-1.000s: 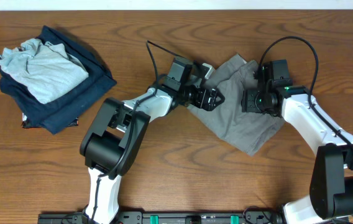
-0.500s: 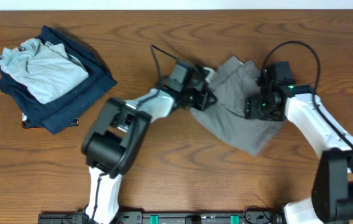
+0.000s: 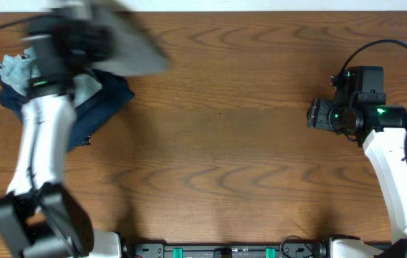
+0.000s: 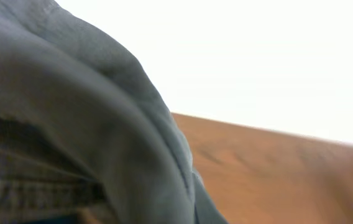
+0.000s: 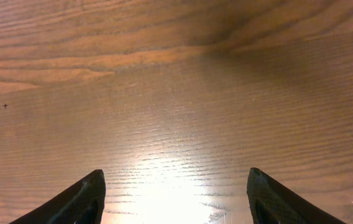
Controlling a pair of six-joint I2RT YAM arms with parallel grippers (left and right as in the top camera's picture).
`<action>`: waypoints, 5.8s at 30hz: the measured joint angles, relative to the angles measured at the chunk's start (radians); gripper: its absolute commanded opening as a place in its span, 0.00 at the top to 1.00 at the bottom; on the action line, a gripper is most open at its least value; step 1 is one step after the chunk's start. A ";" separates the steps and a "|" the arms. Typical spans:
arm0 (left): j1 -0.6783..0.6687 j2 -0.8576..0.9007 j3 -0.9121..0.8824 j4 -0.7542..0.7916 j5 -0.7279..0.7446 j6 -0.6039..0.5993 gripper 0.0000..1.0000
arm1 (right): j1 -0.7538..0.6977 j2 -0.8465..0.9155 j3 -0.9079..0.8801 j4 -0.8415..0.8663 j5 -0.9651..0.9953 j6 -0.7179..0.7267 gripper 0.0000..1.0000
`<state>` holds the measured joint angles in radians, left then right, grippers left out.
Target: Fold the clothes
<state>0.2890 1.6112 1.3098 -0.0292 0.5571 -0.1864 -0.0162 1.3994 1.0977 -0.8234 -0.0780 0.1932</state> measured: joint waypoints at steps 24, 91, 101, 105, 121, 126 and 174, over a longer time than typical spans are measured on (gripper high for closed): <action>0.425 -0.017 0.003 -0.395 -0.004 -0.111 0.02 | 0.000 0.000 0.000 -0.002 -0.001 -0.027 0.02; -0.355 -1.251 -0.578 -0.866 -0.453 0.011 0.02 | -0.039 -0.969 -0.497 -0.249 -0.064 -0.094 0.01; -0.355 -1.251 -0.578 -0.865 -0.453 0.011 0.02 | -0.038 -0.981 -0.501 -0.231 -0.064 -0.094 0.01; -0.355 -1.251 -0.579 -0.865 -0.453 0.011 0.02 | -0.013 -1.087 -0.540 -0.079 -0.061 -0.103 0.01; -0.355 -1.251 -0.581 -0.866 -0.453 0.011 0.02 | 0.065 -1.387 -1.041 0.841 -0.061 -0.246 0.01; -0.355 -1.251 -0.581 -0.866 -0.453 0.011 0.02 | 0.065 -1.388 -1.091 0.796 -0.061 -0.294 0.01; -0.355 -1.408 -0.777 -0.701 -0.507 0.035 0.02 | 0.065 -1.389 -1.091 0.766 -0.061 -0.307 0.01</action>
<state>-0.0658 0.2035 0.5327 -0.7303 0.0498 -0.1516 0.0490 0.0109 0.0067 -0.0574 -0.1394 -0.1143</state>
